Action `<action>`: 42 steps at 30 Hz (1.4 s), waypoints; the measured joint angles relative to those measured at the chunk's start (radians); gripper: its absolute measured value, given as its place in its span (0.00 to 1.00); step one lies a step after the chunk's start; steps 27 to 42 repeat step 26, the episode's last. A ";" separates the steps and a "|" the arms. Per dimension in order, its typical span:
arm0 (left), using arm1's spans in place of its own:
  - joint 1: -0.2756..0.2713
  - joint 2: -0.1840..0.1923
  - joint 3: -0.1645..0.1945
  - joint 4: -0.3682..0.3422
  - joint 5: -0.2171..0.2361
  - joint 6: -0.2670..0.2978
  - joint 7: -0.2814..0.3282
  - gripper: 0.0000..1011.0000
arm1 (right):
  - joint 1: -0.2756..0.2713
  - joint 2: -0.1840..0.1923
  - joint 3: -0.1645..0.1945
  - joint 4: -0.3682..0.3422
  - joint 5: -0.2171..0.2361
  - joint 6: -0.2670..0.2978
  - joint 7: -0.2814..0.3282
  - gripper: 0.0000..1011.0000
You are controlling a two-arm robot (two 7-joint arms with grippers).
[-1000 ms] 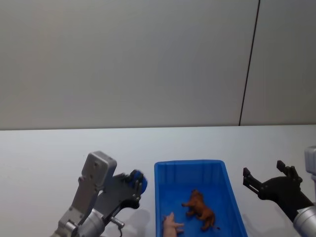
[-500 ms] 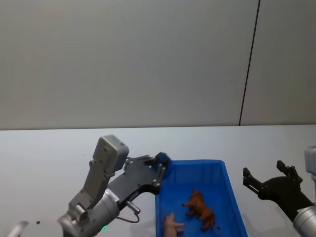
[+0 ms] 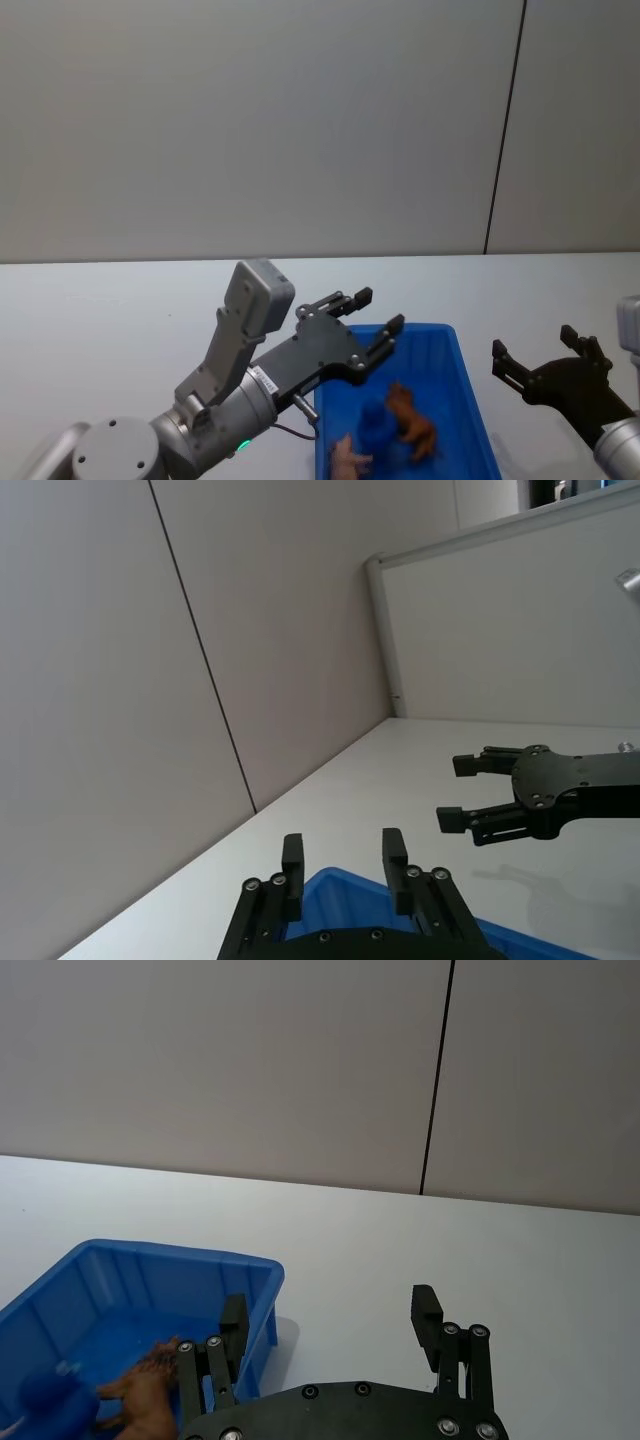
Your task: Pick up the two dolls from the table and place them into the box.
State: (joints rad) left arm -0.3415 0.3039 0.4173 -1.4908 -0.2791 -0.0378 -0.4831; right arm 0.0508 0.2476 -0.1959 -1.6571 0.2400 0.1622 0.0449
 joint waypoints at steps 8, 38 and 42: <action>-0.020 -0.018 0.007 0.021 0.000 -0.007 -0.027 0.72 | 0.000 0.000 0.000 0.000 0.000 0.000 0.000 0.99; -0.035 -0.032 0.011 0.037 0.001 -0.012 -0.049 0.99 | 0.000 0.000 0.000 0.000 0.000 0.000 0.000 0.99; -0.035 -0.032 0.011 0.037 0.001 -0.012 -0.049 0.99 | 0.000 0.000 0.000 0.000 0.000 0.000 0.000 0.99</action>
